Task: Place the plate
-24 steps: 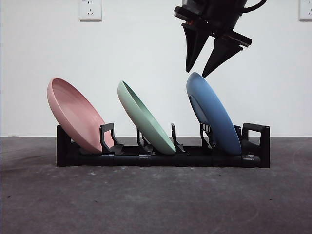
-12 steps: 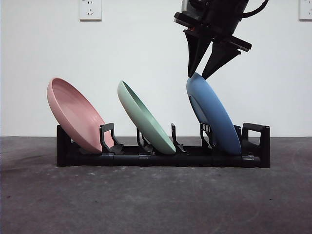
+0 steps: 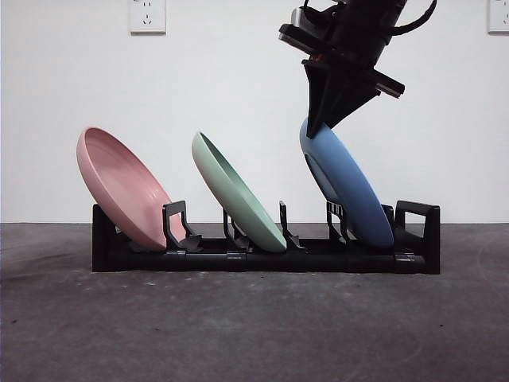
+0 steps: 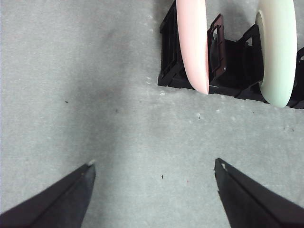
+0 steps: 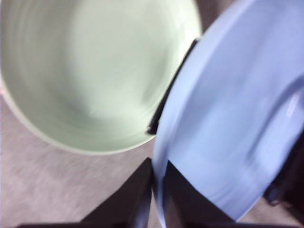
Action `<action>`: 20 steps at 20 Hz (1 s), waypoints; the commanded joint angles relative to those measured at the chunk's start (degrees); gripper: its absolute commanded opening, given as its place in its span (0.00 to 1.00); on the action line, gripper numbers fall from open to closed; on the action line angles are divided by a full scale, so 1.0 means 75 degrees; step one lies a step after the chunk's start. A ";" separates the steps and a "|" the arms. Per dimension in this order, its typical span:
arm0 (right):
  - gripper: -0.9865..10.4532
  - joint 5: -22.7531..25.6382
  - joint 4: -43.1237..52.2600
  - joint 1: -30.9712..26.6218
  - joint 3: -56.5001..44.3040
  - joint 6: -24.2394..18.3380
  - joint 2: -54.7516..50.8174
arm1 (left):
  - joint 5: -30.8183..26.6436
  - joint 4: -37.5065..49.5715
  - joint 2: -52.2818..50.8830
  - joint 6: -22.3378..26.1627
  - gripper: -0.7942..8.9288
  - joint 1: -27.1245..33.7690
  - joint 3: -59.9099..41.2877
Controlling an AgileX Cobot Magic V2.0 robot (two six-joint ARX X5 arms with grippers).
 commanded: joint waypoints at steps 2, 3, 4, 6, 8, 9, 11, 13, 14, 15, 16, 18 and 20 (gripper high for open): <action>0.10 -0.0414 -0.0023 0.0038 0.0207 -0.0082 -0.0172 | 0.0032 0.0061 0.0032 0.0096 0.49 -0.0015 0.0166; 0.10 -0.0568 0.0000 0.0038 0.0207 -0.0082 -0.0291 | 0.0032 0.0058 0.0032 0.0096 0.49 -0.0015 0.0166; 0.10 -0.0647 0.0026 0.0038 0.0207 -0.0085 -0.0434 | 0.0032 0.0058 0.0032 0.0093 0.49 -0.0015 0.0166; 0.10 -0.0793 0.0108 0.0038 0.0207 -0.0093 -0.0702 | 0.0032 0.0061 0.0032 0.0093 0.49 -0.0015 0.0166; 0.10 -0.0982 0.0224 0.0038 0.0207 -0.0096 -0.1023 | 0.0032 0.0058 0.0032 0.0096 0.49 -0.0015 0.0166; 0.10 -0.1078 0.0315 0.0041 0.0207 -0.0096 -0.1195 | 0.0032 0.0058 0.0032 0.0096 0.49 -0.0015 0.0166; 0.10 -0.1241 0.0414 0.0093 0.0207 -0.0131 -0.1565 | 0.0032 0.0058 0.0032 0.0096 0.49 -0.0015 0.0166; 0.10 -0.1209 0.0402 0.0245 0.0207 -0.0356 -0.1926 | 0.0032 0.0061 0.0032 0.0096 0.49 -0.0015 0.0166; 0.10 -0.1105 0.0405 0.0358 0.0207 -0.0469 -0.2119 | 0.0032 0.0061 0.0032 0.0096 0.49 -0.0015 0.0166; 0.10 -0.0851 0.0460 0.0522 0.0207 -0.0571 -0.2320 | 0.0032 0.0061 0.0032 0.0096 0.49 -0.0015 0.0166; 0.10 -0.0434 0.0557 0.0723 0.0201 -0.0670 -0.2521 | 0.0032 0.0058 0.0032 0.0096 0.49 -0.0015 0.0166; 0.10 0.0539 0.0944 0.1148 0.0114 -0.0772 -0.2949 | 0.0032 0.0061 0.0032 0.0099 0.49 -0.0015 0.0166; 0.10 0.1070 0.1655 0.1434 -0.0332 -0.0775 -0.3491 | 0.0032 0.0064 0.0035 0.0099 0.49 -0.0015 0.0166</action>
